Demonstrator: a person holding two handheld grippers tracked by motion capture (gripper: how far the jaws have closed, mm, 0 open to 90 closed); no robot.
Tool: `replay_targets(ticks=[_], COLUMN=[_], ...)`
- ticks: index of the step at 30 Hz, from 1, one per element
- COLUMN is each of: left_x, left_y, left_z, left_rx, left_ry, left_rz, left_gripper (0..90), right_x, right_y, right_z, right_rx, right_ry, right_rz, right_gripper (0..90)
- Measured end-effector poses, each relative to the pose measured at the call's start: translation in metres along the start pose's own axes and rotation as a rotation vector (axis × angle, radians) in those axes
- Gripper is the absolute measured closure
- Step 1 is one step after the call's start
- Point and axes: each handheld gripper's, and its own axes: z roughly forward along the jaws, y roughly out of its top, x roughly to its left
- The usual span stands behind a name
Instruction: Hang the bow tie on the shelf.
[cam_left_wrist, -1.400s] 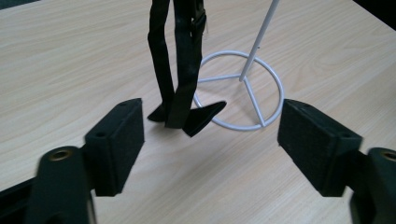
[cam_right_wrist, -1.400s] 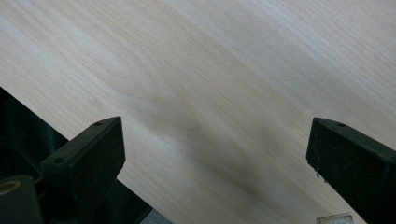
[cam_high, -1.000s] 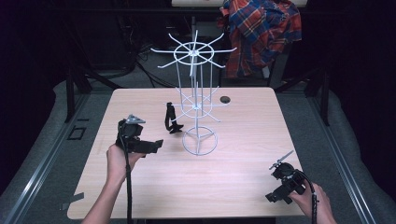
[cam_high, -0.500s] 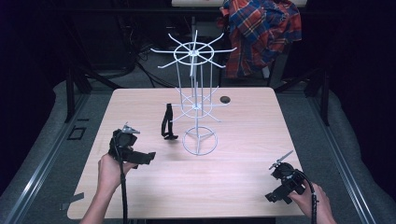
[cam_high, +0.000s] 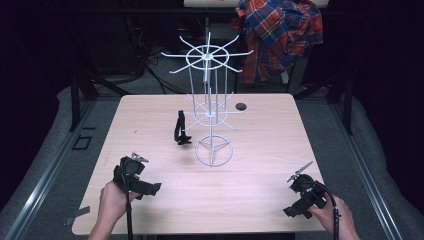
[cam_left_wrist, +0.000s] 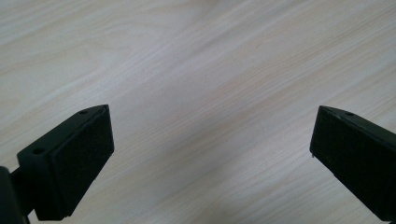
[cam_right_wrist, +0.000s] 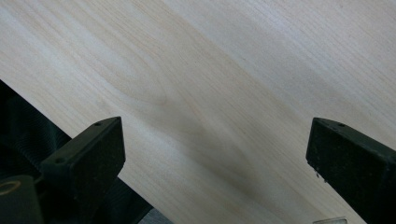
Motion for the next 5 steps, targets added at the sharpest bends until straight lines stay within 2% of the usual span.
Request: replay_targets(ticks=[3, 5], left_x=[0.0018, 0.0016], left_y=[0.0003, 0.0011], left_z=[0.0042, 0.0067], left_rx=[0.001, 0.002], left_ry=[-0.007, -0.004], left_rz=[-0.009, -0.013], left_gripper=[0.0, 0.0], right_x=[0.0017, 0.0006], right_y=[0.0007, 0.002], right_z=[0.0011, -0.0001], right_rx=[-0.014, 0.005], right_ry=[0.001, -0.004], right_rz=[-0.002, -0.023], right_gripper=[4.0, 3.9])
